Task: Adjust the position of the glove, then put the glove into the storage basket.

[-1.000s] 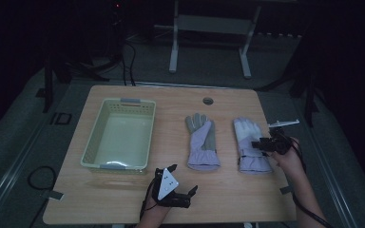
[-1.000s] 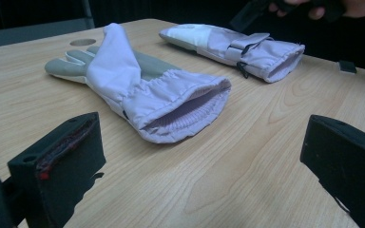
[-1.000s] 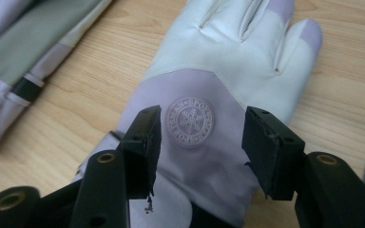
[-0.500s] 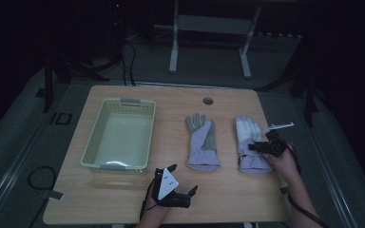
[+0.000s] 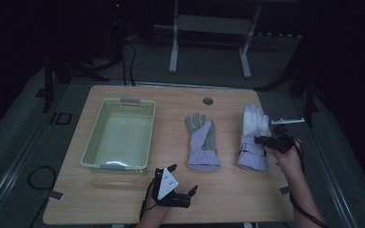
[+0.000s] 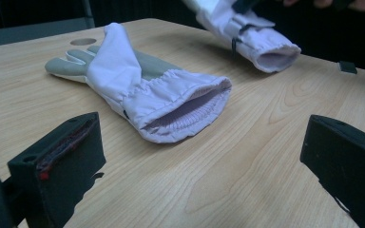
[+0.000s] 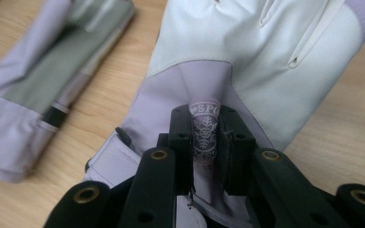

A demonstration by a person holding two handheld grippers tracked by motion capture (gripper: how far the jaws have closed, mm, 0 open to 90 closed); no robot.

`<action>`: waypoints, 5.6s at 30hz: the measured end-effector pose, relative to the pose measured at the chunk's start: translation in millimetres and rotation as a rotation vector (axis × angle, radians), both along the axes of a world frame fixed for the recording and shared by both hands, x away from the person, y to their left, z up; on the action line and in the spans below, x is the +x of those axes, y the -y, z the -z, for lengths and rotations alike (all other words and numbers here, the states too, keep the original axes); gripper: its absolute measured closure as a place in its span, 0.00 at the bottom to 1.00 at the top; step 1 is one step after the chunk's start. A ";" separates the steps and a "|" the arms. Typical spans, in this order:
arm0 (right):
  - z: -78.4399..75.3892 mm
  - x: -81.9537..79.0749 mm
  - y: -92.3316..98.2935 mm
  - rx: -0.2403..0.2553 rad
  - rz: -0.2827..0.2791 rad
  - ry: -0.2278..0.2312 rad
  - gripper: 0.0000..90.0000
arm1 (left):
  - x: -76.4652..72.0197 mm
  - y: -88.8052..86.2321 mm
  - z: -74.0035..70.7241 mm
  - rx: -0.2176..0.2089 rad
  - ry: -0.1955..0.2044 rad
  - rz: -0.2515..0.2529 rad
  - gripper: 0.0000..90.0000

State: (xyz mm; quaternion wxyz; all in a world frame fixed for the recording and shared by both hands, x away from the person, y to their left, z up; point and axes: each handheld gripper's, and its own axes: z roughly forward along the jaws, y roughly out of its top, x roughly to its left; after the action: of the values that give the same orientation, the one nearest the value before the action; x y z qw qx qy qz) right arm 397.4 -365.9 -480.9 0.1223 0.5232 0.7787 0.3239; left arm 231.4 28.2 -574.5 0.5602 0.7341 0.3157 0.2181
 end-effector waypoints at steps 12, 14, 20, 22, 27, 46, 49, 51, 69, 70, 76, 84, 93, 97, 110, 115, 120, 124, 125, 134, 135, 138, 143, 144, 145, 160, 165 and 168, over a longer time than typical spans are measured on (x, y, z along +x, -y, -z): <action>-71.3 -11.5 -35.0 0.006 -0.015 0.062 0.86 | -0.2 0.1 0.0 0.001 0.002 0.001 0.01; -78.0 -11.8 -44.6 -0.018 -0.016 0.068 0.87 | -0.3 0.1 0.0 0.002 0.003 0.002 0.01; -86.5 -10.2 -67.3 -0.008 -0.020 0.061 0.87 | -0.3 0.2 0.0 0.002 0.004 0.003 0.01; -88.3 -9.3 -74.5 -0.003 -0.027 0.063 0.87 | -0.4 0.1 0.0 0.002 0.004 0.003 0.01; -92.4 -8.9 -93.9 0.007 -0.047 0.058 0.87 | -0.5 0.2 0.0 0.004 0.005 0.004 0.01; -64.5 -4.1 -171.1 -0.005 -0.134 -0.026 0.86 | -0.8 0.4 0.0 0.003 0.005 0.012 0.01; -53.7 -0.8 -177.0 -0.017 -0.128 -0.050 0.86 | -0.8 0.4 -0.1 0.003 0.004 0.011 0.01; -45.0 1.3 -179.3 -0.020 -0.134 -0.064 0.86 | -0.7 0.4 0.0 0.003 0.006 0.011 0.01; 6.6 24.5 -188.7 -0.103 -0.122 -0.168 0.86 | 0.3 0.1 0.0 -0.005 -0.001 0.014 0.01; 7.1 24.3 -189.0 -0.106 -0.127 -0.170 0.86 | 0.3 0.1 0.0 -0.005 -0.001 0.014 0.01; 5.0 18.3 -186.6 -0.108 -0.188 -0.190 0.85 | 0.5 0.0 0.0 -0.006 -0.002 0.012 0.01; -10.5 9.7 -177.9 -0.061 -0.259 -0.099 0.48 | 1.1 -0.3 0.1 -0.013 -0.010 0.010 0.01; -16.8 -1.5 -150.0 0.064 -0.336 -0.018 0.21 | 1.3 -0.3 0.0 -0.014 -0.014 0.004 0.01; -16.5 -6.0 -140.0 0.053 -0.364 0.043 0.17 | 1.8 -1.1 0.0 -0.019 -0.019 0.006 0.01; -11.0 -28.4 -109.7 -0.021 -0.434 0.137 0.15 | 12.6 1.8 -4.1 0.088 -0.171 0.007 0.01; -0.4 -31.8 -92.1 -0.028 -0.453 0.205 0.16 | 13.0 1.1 -16.9 0.041 -0.210 0.043 0.01; 8.2 -29.6 -75.3 0.001 -0.438 0.242 0.16 | 19.8 0.5 -33.0 -0.038 -0.285 0.086 0.01; 6.4 -27.8 -71.6 0.062 -0.408 0.211 0.13 | 33.3 2.5 -49.3 -0.076 -0.261 0.079 0.01; 5.5 -27.8 -72.7 0.070 -0.401 0.213 0.13 | 38.9 3.9 -53.3 -0.078 -0.270 0.081 0.01; 7.6 -22.0 -94.5 0.069 -0.408 0.230 0.22 | 85.7 16.8 -77.2 0.023 -0.230 0.059 0.01; 7.3 -19.1 -94.3 0.084 -0.399 0.231 0.27 | 98.6 18.8 -78.1 0.029 -0.230 0.058 0.01; 7.9 -6.4 -98.4 0.077 -0.401 0.254 0.39 | 115.3 21.2 -78.8 0.015 -0.227 0.030 0.10; 14.2 6.1 -104.6 0.059 -0.385 0.238 0.47 | 142.1 31.2 -71.7 0.066 -0.285 -0.009 0.19; 15.7 8.1 -105.0 0.064 -0.381 0.228 0.48 | 146.2 32.7 -69.0 0.085 -0.305 -0.021 0.19; 17.2 9.8 -105.1 0.071 -0.384 0.213 0.50 | 149.4 33.4 -65.7 0.087 -0.323 -0.034 0.19; 54.1 24.4 -114.2 0.074 -0.392 0.019 0.46 | 170.8 31.2 -21.4 0.132 -0.564 -0.074 0.17; 61.6 28.9 -119.2 0.074 -0.395 -0.018 0.42 | 177.1 26.7 -13.4 0.076 -0.608 -0.004 0.18; 66.6 33.3 -119.8 0.101 -0.381 -0.071 0.42 | 180.2 23.9 -9.4 0.032 -0.641 0.042 0.35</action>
State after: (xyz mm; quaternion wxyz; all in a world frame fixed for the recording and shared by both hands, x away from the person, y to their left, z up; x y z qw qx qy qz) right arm 430.7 -246.1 -547.5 0.0050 0.3828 0.8503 0.3612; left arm 411.5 4.3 -565.1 0.4249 0.7807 0.4572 -0.0309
